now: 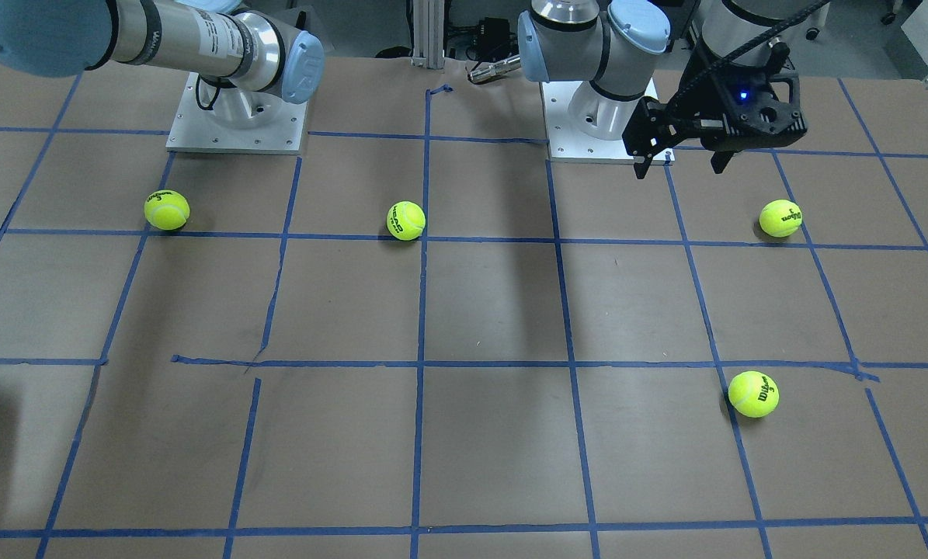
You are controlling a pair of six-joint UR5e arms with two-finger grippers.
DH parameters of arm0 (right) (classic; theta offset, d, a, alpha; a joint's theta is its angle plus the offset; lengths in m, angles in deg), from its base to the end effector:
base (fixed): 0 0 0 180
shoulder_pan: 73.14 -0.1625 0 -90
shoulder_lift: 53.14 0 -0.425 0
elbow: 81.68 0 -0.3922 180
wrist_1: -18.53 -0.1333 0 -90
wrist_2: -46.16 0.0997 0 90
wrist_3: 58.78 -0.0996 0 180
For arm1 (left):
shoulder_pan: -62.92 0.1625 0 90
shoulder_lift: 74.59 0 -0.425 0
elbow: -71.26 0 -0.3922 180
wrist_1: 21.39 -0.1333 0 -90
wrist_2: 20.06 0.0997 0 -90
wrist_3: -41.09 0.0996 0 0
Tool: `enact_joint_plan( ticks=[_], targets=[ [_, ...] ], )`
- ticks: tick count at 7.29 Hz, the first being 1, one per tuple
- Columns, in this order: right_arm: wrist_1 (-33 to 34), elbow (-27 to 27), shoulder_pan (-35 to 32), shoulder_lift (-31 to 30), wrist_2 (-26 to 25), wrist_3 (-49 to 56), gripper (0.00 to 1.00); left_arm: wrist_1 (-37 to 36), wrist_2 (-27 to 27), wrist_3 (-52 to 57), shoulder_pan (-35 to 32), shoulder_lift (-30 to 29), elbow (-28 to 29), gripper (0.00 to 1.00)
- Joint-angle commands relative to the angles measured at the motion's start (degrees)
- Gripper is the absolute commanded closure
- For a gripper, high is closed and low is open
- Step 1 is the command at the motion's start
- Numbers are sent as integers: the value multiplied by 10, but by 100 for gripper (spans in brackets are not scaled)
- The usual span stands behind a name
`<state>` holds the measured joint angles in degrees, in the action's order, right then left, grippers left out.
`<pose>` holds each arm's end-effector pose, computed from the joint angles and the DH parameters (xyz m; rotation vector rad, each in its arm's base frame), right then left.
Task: Lift up tennis ball bucket
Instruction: 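Grasp the can with the right gripper and carry it toward the table center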
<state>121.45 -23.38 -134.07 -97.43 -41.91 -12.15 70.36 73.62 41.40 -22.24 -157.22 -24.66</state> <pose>-0.2608 -0.7504 0.2629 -0.4732 3.0670 -0.0088 -0.0896 -0.4459 0.4940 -0.1214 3.0752 0.0125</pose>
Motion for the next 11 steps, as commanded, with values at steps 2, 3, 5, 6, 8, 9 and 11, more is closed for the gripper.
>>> enact_joint_plan(
  ticks=[2,3,5,6,8,9,11],
  targets=[
    [-22,102,-94,-96,-39,69,99,0,2,3,0,1,0,0],
    [-13,131,-122,-132,-35,117,97,-1,-6,24,3,0,1,0],
    [6,160,-203,-160,-34,205,97,0,-10,61,10,1,6,0],
    [25,161,-252,-161,-34,220,98,0,-11,77,22,1,11,0],
    [40,161,-329,-163,-44,226,97,-2,-8,93,39,2,17,0],
    [40,162,-362,-163,-53,225,97,-4,-8,93,45,2,19,0],
    [40,164,-454,-161,-88,219,97,-4,-4,92,57,4,19,0]
  ],
)
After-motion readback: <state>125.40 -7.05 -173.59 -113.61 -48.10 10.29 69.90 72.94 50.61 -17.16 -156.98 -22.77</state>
